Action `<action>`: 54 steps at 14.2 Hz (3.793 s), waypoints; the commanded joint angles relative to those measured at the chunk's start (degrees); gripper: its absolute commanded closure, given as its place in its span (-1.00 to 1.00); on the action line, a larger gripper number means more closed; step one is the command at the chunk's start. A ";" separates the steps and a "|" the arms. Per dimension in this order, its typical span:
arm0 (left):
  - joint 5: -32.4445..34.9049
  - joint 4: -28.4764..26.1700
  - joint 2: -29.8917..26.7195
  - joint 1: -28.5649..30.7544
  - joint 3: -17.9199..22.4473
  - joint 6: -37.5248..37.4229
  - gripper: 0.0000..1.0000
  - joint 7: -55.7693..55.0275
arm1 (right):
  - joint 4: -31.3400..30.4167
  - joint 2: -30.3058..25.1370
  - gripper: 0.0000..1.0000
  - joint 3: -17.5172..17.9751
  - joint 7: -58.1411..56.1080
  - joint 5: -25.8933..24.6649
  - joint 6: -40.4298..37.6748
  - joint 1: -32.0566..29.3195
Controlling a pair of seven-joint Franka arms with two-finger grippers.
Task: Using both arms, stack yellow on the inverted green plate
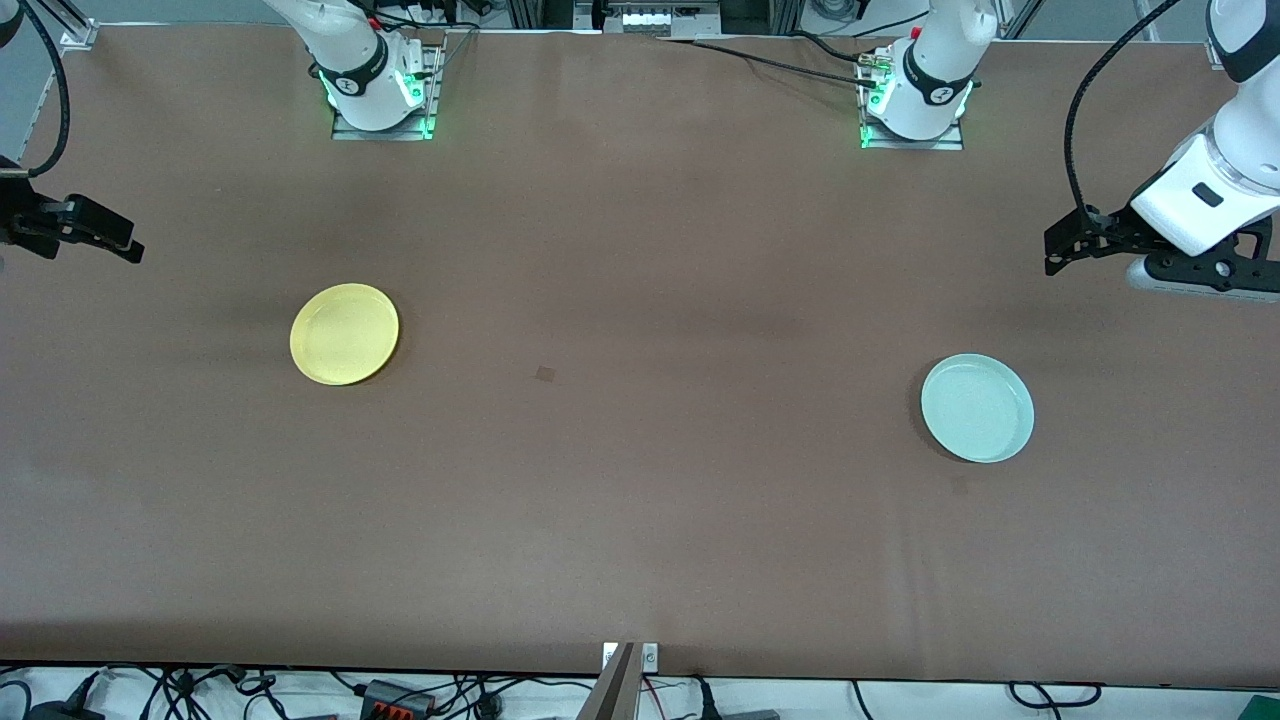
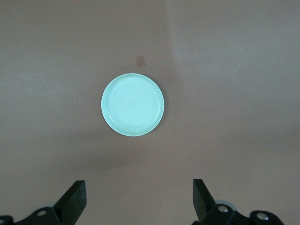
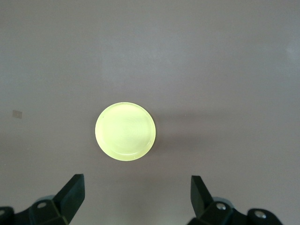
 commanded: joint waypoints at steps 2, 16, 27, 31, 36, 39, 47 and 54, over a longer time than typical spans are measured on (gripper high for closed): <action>0.88 0.21 -0.61 0.11 0.00 -0.49 -1.00 1.14 | -0.87 -1.00 -1.00 0.14 -0.47 0.10 -0.14 -0.41; 0.88 0.21 -0.61 0.03 0.00 -0.49 -1.00 1.05 | -0.79 -0.91 -1.00 0.05 -0.56 -0.17 -0.14 -0.49; 0.62 0.21 7.64 4.06 0.79 -3.92 -1.00 1.49 | -0.79 -0.65 -1.00 0.14 -0.56 -0.17 -0.14 -0.32; 0.53 1.00 17.48 7.32 0.70 6.16 -1.00 4.39 | -0.79 -0.47 -1.00 0.14 -0.56 -0.17 -0.05 -0.32; 0.35 0.92 28.12 10.83 0.09 20.05 -1.00 9.31 | -0.79 -0.38 -1.00 0.14 -0.56 -0.17 -0.05 -0.41; 0.35 0.92 32.43 11.63 0.09 24.89 -1.00 12.55 | -0.79 -0.12 -1.00 0.14 -0.56 -0.17 0.03 -0.41; -15.01 1.18 39.03 16.63 0.00 28.77 -0.74 22.21 | -0.79 0.15 -1.00 0.14 -0.73 -0.08 -0.14 -0.41; -16.78 1.97 41.23 17.25 0.00 30.00 0.10 23.99 | -0.79 0.15 -1.00 0.14 -0.73 -0.08 -0.14 -0.32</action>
